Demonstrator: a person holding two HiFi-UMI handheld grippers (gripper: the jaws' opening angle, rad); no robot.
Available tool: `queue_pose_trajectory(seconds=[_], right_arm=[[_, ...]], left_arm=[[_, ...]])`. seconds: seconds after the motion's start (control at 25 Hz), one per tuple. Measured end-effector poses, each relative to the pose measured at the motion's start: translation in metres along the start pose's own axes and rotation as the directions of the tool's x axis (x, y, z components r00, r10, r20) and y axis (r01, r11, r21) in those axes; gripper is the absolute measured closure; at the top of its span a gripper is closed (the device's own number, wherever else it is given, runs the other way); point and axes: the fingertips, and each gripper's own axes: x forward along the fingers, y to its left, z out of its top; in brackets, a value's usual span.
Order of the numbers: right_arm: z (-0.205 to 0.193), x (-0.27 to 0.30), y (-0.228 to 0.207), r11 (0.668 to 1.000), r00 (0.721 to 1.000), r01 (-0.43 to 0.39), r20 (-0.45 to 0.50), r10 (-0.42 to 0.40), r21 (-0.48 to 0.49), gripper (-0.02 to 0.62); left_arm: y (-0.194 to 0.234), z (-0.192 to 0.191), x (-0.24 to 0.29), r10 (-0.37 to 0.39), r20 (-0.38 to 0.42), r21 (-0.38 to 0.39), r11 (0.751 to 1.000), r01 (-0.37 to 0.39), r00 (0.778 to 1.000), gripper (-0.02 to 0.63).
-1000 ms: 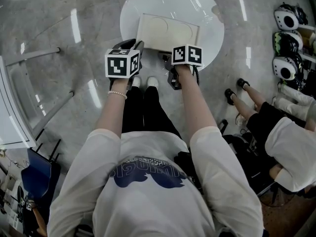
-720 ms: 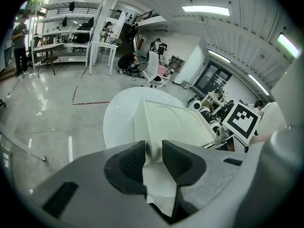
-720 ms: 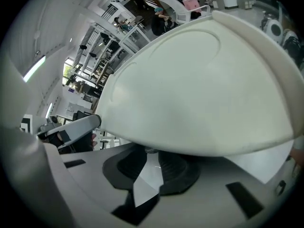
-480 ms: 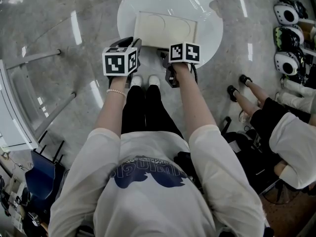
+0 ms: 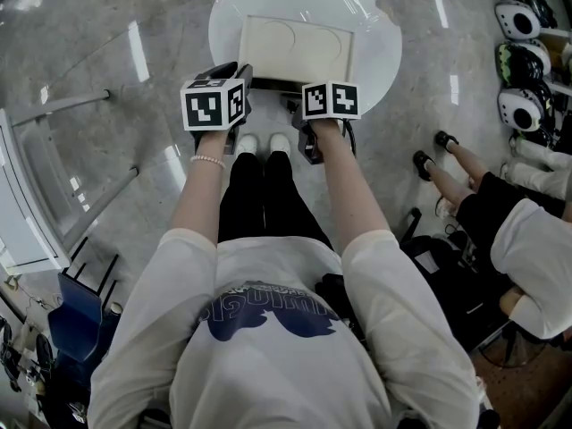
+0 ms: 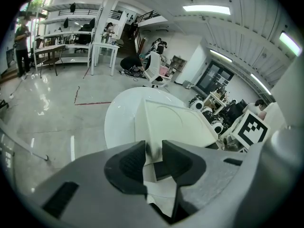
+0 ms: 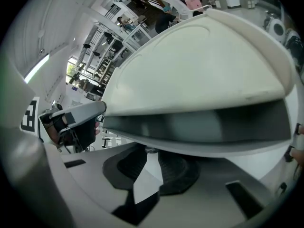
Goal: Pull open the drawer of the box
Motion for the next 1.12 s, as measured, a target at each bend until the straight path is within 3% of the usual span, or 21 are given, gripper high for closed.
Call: queue_pose_trajectory(seconds=[0.96,1.12], right_arm=[[-0.037,-0.002,0.003,0.999,0.999,-0.049,0.007,0.049,0.009,0.528],[-0.038,-0.003,0.000,0.999,0.999,-0.039,0.033,0.039,0.027,0.490]], left_arm=[[-0.001,0.000,0.001,0.024,0.012,-0.011,1.000,-0.024,1.000,0.492],[-0.001,0.000,0.001,0.022,0.019,-0.008,1.000,-0.022,1.000,0.492]])
